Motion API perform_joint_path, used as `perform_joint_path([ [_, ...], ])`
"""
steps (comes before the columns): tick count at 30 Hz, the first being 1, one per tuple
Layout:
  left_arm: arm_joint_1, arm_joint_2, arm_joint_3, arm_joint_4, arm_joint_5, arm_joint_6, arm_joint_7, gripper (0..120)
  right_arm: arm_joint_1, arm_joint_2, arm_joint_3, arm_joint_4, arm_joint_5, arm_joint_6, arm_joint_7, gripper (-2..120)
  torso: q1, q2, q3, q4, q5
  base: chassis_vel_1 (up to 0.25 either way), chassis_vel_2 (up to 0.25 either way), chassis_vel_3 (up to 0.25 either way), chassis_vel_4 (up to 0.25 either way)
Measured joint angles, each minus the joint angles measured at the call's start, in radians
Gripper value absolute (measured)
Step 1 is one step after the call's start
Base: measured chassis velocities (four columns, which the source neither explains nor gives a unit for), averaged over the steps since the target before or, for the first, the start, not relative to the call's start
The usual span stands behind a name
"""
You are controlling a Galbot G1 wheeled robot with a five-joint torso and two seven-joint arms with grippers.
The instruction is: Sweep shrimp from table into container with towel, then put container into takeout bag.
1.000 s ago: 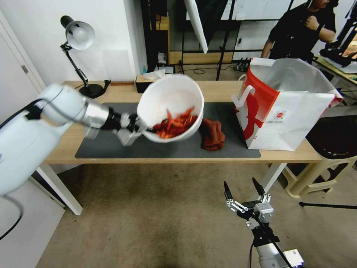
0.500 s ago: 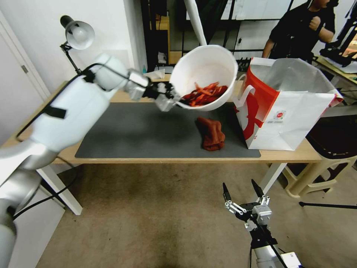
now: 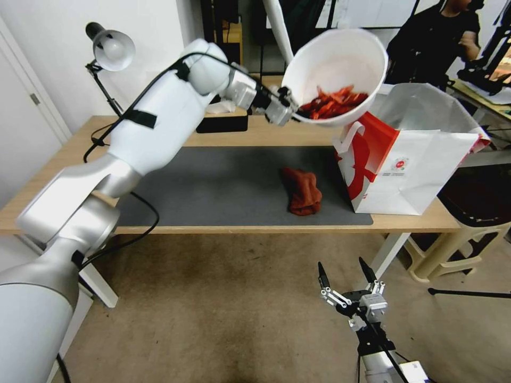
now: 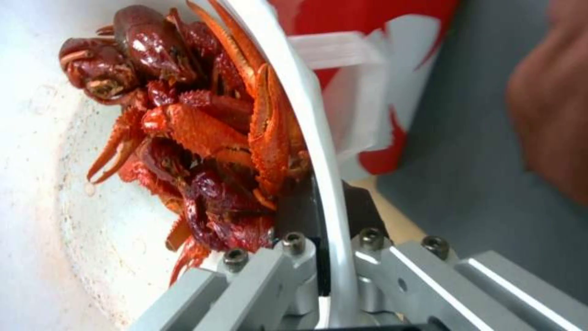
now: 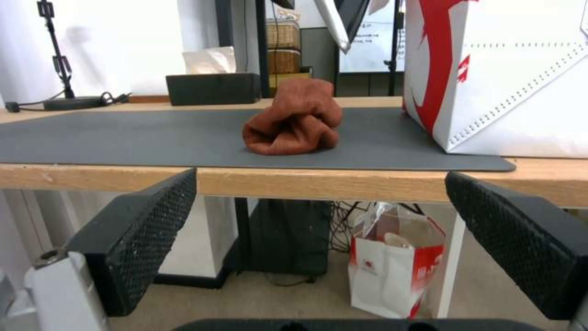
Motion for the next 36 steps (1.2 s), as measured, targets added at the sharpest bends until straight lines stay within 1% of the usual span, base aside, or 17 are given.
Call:
perform_joint_path([
  [2, -0.018, -0.031, -0.007, 0.026, 0.012, -0.001, -0.008, 0, 0.002, -0.001, 0.000, -0.001, 0.001, 0.000, -0.001, 100, 0.000, 0.000, 0.000, 0.0000, 0.0001, 0.000, 0.000, 0.000, 0.000],
  [3, -0.018, -0.031, -0.007, 0.026, 0.012, -0.001, -0.008, 0, 0.002, -0.001, 0.000, -0.001, 0.001, 0.000, -0.001, 100, 0.000, 0.000, 0.000, 0.0000, 0.0001, 0.000, 0.000, 0.000, 0.000],
  [6, -0.042, -0.091, -0.010, 0.070, 0.026, -0.002, -0.018, 0, 0.005, -0.001, 0.000, -0.003, 0.002, 0.000, -0.002, 100, 0.000, 0.000, 0.000, 0.0000, 0.0001, 0.000, 0.000, 0.000, 0.000],
  [7, -0.042, -0.091, -0.010, 0.070, 0.026, -0.002, -0.018, 0, 0.005, -0.001, 0.000, -0.003, 0.002, 0.000, -0.002, 100, 0.000, 0.000, 0.000, 0.0000, 0.0001, 0.000, 0.000, 0.000, 0.000],
  [9, -0.058, -0.142, -0.010, 0.101, 0.036, -0.005, -0.024, 0, 0.006, -0.001, 0.001, -0.004, 0.005, 0.001, -0.002, 100, 0.000, 0.000, 0.000, -0.0004, 0.0003, 0.000, 0.000, 0.000, 0.000],
  [11, -0.061, -0.153, -0.010, 0.108, 0.038, -0.006, -0.025, 0, 0.006, -0.001, 0.002, -0.005, 0.006, 0.001, -0.003, 100, 0.000, 0.000, 0.000, -0.0003, 0.0003, 0.000, 0.000, 0.000, 0.000],
  [13, -0.071, -0.199, -0.010, 0.136, 0.048, -0.011, -0.030, 0, 0.006, -0.003, 0.007, -0.006, 0.010, 0.002, -0.003, 100, 0.000, 0.000, 0.000, -0.0004, 0.0002, 0.000, 0.000, 0.000, 0.000],
  [14, -0.073, -0.207, -0.010, 0.141, 0.050, -0.011, -0.031, 0, 0.006, -0.004, 0.008, -0.007, 0.011, 0.003, -0.003, 100, 0.000, 0.000, 0.000, -0.0004, 0.0003, 0.000, 0.000, 0.000, 0.000],
  [15, -0.077, -0.227, -0.012, 0.153, 0.055, -0.013, -0.035, 0, 0.005, -0.005, 0.012, -0.008, 0.014, 0.005, -0.004, 100, 0.000, 0.000, 0.000, -0.0002, 0.0002, 0.000, 0.000, 0.000, 0.000],
  [16, -0.077, -0.227, -0.012, 0.153, 0.055, -0.013, -0.035, 0, 0.005, -0.005, 0.012, -0.008, 0.014, 0.005, -0.004, 100, 0.000, 0.000, 0.000, -0.0002, 0.0002, 0.000, 0.000, 0.000, 0.000],
  [18, -0.083, -0.255, -0.017, 0.169, 0.062, -0.015, -0.038, 0, 0.004, -0.005, 0.015, -0.010, 0.018, 0.008, -0.006, 100, 0.000, 0.000, 0.000, -0.0002, 0.0001, 0.000, 0.000, 0.000, 0.000],
  [19, -0.083, -0.255, -0.017, 0.169, 0.062, -0.015, -0.038, 0, 0.004, -0.005, 0.015, -0.010, 0.018, 0.008, -0.006, 100, 0.000, 0.000, 0.000, -0.0002, 0.0001, 0.000, 0.000, 0.000, 0.000],
  [20, -0.089, -0.269, -0.020, 0.184, 0.071, -0.020, -0.041, 0, 0.004, -0.006, 0.019, -0.013, 0.021, 0.011, -0.008, 100, 0.000, 0.000, 0.000, -0.0009, 0.0003, 0.000, 0.000, 0.000, 0.000],
  [22, -0.094, -0.273, -0.023, 0.209, 0.085, -0.027, -0.046, 0, 0.004, -0.007, 0.022, -0.016, 0.024, 0.014, -0.009, 100, 0.000, 0.000, 0.000, -0.0003, 0.0002, 0.000, 0.000, 0.000, 0.000],
  [27, -0.097, -0.271, -0.020, 0.236, 0.099, -0.037, -0.052, 0, 0.007, -0.010, 0.026, -0.020, 0.030, 0.016, -0.011, 100, 0.000, 0.000, 0.000, 0.0003, -0.0002, 0.000, 0.000, 0.000, 0.000],
  [32, -0.098, -0.269, 0.004, 0.242, 0.100, -0.042, -0.058, 0, 0.012, -0.016, 0.035, -0.029, 0.041, 0.016, -0.015, 100, 0.000, 0.000, 0.000, -0.0003, -0.0001, 0.000, 0.000, 0.000, 0.000],
  [36, -0.101, -0.268, 0.009, 0.249, 0.100, -0.042, -0.058, 0, 0.014, -0.019, 0.038, -0.033, 0.047, 0.017, -0.018, 100, 0.000, 0.000, 0.000, -0.0002, -0.0001, 0.000, 0.000, 0.000, 0.000],
])
